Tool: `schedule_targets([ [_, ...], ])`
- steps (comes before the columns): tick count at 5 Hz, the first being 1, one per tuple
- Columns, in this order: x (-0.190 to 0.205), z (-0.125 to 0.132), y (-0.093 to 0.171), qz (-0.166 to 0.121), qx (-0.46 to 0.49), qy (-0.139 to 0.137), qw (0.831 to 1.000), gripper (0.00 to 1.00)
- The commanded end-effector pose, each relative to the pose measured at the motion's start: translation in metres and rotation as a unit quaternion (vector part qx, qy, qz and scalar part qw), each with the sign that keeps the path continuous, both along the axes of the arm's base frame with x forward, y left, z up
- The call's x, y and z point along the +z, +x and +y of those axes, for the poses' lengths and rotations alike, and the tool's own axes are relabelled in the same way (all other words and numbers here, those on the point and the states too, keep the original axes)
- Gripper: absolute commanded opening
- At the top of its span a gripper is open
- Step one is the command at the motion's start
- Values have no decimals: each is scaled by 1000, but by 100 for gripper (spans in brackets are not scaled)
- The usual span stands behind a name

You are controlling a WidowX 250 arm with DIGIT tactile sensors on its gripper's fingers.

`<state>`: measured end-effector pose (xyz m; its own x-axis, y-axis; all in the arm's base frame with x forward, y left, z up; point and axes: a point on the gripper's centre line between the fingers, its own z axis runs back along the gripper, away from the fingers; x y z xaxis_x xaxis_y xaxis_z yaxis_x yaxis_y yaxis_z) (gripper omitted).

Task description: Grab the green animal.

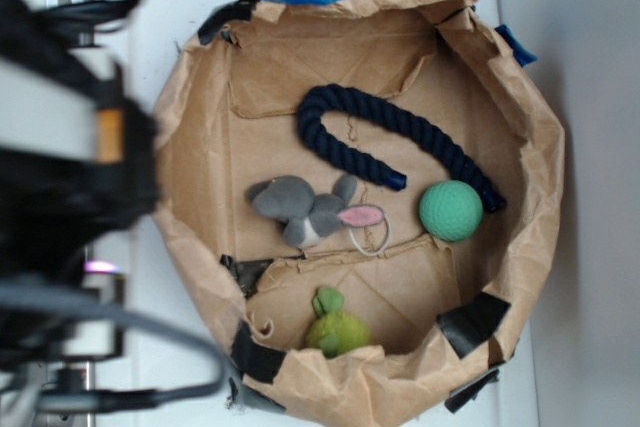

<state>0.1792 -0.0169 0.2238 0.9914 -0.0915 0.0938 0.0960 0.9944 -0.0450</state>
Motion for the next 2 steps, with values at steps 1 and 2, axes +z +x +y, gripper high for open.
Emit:
schedule_targets([
  [1, -15, -5, 54, -28, -133, -15, 991, 100],
  [2, -39, -13, 69, -67, -220, -40, 972, 100],
])
